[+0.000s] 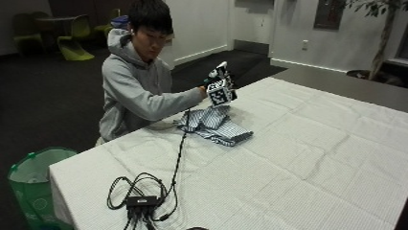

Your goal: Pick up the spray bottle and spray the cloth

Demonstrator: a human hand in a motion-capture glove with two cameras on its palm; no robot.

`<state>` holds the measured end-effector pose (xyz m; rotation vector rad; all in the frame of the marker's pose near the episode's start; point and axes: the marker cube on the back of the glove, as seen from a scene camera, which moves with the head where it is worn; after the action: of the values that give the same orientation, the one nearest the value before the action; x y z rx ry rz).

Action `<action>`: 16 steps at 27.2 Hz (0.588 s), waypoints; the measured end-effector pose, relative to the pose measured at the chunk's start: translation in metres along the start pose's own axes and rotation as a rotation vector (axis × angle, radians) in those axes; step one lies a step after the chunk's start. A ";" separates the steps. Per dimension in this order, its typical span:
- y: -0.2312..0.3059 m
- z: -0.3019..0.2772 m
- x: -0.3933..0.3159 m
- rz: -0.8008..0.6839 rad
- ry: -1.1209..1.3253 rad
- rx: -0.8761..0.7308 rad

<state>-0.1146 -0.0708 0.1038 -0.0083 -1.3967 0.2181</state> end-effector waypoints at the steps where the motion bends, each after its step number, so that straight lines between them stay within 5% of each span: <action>1: 0.002 0.006 0.008 0.003 0.009 -0.009; 16: 0.022 0.010 0.050 0.023 0.259 -0.230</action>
<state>-0.1194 -0.0429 0.1517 -0.2357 -1.1575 0.0707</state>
